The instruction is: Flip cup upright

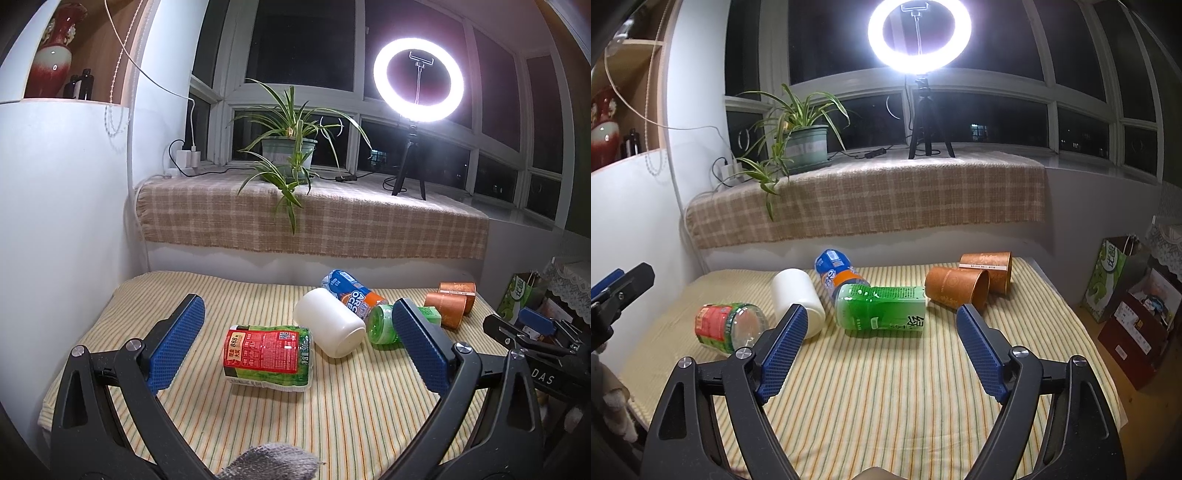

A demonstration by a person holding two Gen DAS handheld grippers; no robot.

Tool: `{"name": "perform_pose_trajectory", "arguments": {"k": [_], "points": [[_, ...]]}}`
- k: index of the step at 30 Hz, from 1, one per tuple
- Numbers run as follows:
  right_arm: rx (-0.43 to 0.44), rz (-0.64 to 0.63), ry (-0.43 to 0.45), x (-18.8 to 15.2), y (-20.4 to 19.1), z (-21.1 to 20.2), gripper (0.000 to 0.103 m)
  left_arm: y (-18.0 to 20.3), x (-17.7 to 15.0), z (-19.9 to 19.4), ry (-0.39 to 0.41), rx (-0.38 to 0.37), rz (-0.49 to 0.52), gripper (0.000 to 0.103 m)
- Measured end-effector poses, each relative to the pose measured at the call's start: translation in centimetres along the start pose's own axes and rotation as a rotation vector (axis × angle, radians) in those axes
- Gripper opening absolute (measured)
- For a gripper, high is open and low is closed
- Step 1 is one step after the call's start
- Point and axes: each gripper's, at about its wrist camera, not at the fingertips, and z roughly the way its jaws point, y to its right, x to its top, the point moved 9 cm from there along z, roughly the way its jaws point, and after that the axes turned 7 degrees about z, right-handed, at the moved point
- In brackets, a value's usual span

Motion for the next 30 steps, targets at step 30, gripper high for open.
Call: {"name": "perform_pose_trajectory", "arguments": {"k": [30], "points": [[0.001,0.007,-0.014,-0.65,-0.03,0.18,0.083,0.28,-0.05,-0.15,0.006,-0.023,0.017,0.103]]}}
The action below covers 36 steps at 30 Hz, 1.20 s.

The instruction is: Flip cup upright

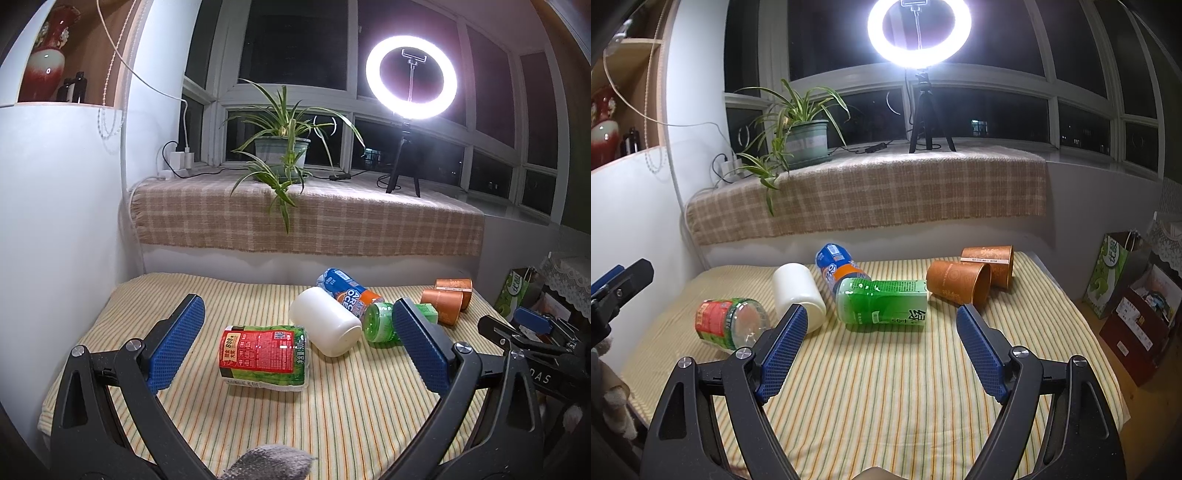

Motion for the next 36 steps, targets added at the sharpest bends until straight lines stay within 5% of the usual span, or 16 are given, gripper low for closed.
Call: {"name": "perform_pose_trajectory", "arguments": {"k": [20,34,36], "points": [[-0.012,0.053,-0.034,-0.6,2.5,1.2,0.083,3.3,-0.5,3.4,-0.065,-0.103,0.08,0.103],[-0.054,0.143,-0.083,-2.7,7.8,1.8,0.083,13.5,-1.5,11.5,-0.324,-0.427,0.494,0.092],[-0.056,0.164,-0.093,-3.2,8.6,1.8,0.083,15.2,-2.0,12.5,-0.358,-0.444,0.582,0.084]]}}
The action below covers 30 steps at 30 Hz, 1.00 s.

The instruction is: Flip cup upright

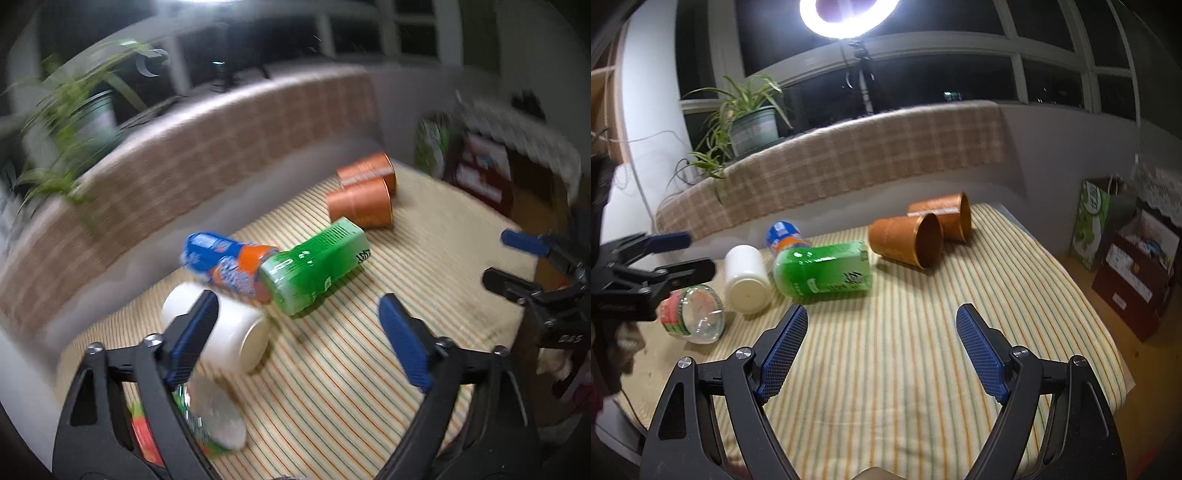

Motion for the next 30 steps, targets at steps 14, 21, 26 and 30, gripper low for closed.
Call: {"name": "perform_pose_trajectory", "arguments": {"k": [14,21,26,30], "points": [[-0.041,0.141,-0.043,-1.0,6.9,0.6,0.083,4.2,2.3,10.5,-0.297,-0.043,0.371,0.084],[-0.042,0.187,-0.059,-1.4,8.8,1.1,0.083,4.8,1.6,13.0,-0.379,-0.01,0.508,0.084],[-0.035,0.218,-0.071,-1.6,9.7,1.5,0.083,4.6,0.9,14.4,-0.412,0.025,0.569,0.084],[-0.034,0.231,-0.077,-1.7,10.1,1.6,0.083,4.2,0.7,15.8,-0.429,0.03,0.574,0.083]]}}
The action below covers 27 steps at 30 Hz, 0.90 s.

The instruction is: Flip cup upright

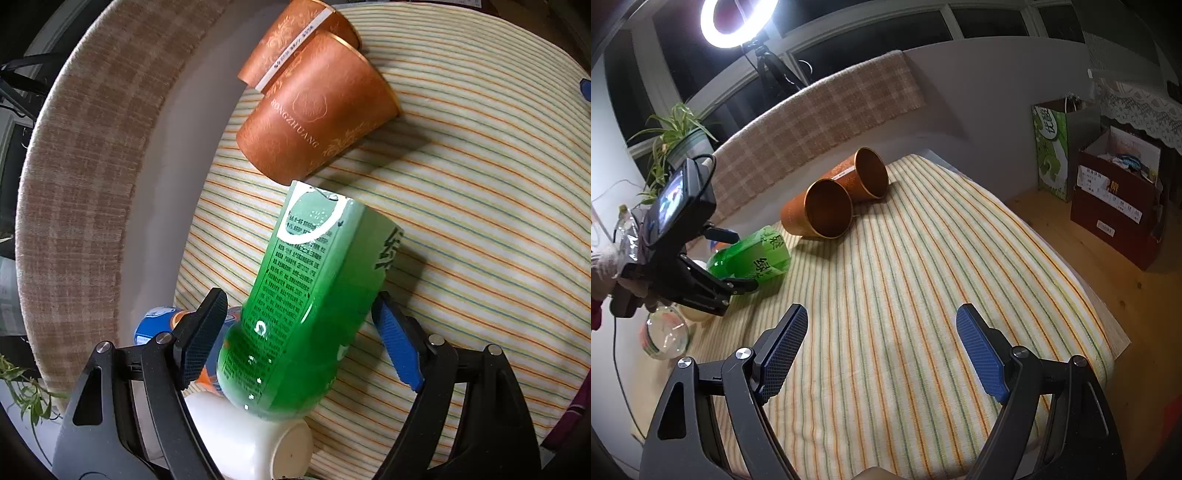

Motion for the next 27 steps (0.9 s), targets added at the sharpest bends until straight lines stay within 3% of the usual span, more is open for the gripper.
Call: {"name": "perform_pose_trajectory", "arguments": {"k": [3,11,16,22,27], "points": [[-0.001,0.005,-0.002,0.1,0.3,0.1,0.083,0.1,-0.1,0.5,-0.006,-0.017,0.003,0.071],[-0.004,0.022,-0.008,0.1,0.7,0.1,0.083,0.3,-0.3,-0.6,0.024,-0.058,-0.029,0.068],[0.006,0.013,0.001,0.2,0.2,-0.2,0.083,0.6,0.1,-3.7,0.077,-0.115,-0.091,0.068],[0.02,0.006,0.007,0.0,-0.3,-0.8,0.083,1.1,-0.6,-6.9,0.147,-0.272,-0.251,0.068],[0.027,-0.006,0.017,-0.1,-0.7,-1.6,0.083,4.1,-2.0,-9.4,0.204,-0.467,-0.509,0.068]]}}
